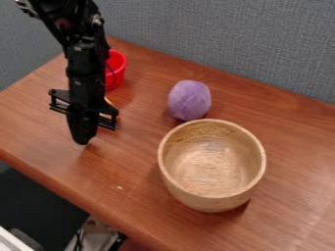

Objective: Put the yellow cheese in the brown wooden bowl

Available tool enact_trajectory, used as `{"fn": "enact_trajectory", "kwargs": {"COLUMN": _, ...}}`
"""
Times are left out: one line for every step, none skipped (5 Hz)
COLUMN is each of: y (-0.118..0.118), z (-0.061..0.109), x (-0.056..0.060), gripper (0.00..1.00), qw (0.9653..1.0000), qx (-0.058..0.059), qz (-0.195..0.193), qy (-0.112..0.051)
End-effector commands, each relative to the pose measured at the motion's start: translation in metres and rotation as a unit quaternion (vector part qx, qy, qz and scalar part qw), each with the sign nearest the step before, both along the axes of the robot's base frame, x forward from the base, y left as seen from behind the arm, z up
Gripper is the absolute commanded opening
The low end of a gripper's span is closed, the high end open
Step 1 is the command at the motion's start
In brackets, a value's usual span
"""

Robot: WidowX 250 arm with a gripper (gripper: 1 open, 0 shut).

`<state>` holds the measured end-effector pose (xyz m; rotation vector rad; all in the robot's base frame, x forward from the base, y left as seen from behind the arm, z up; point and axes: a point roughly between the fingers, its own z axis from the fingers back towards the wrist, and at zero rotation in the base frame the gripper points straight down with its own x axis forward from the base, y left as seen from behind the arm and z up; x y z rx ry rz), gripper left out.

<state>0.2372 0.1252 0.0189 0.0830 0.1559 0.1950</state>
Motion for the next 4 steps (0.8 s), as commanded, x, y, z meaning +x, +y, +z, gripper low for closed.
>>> {"fn": "enact_trajectory", "kwargs": {"y": 0.002, "z": 0.022, "x": 0.008, "gripper": 0.0, "qw": 0.9995, "qx": 0.003, "qz": -0.007, "qy": -0.03}}
{"fn": "enact_trajectory", "kwargs": {"y": -0.006, "z": 0.04, "x": 0.011, "gripper": 0.0, "qw": 0.9985, "qx": -0.003, "qz": -0.027, "qy": -0.047}}
{"fn": "enact_trajectory", "kwargs": {"y": -0.017, "z": 0.069, "x": 0.015, "gripper": 0.0, "qw": 0.996, "qx": -0.008, "qz": -0.054, "qy": -0.071}}
{"fn": "enact_trajectory", "kwargs": {"y": -0.039, "z": 0.105, "x": 0.022, "gripper": 0.0, "qw": 0.9903, "qx": -0.018, "qz": -0.085, "qy": -0.108}}
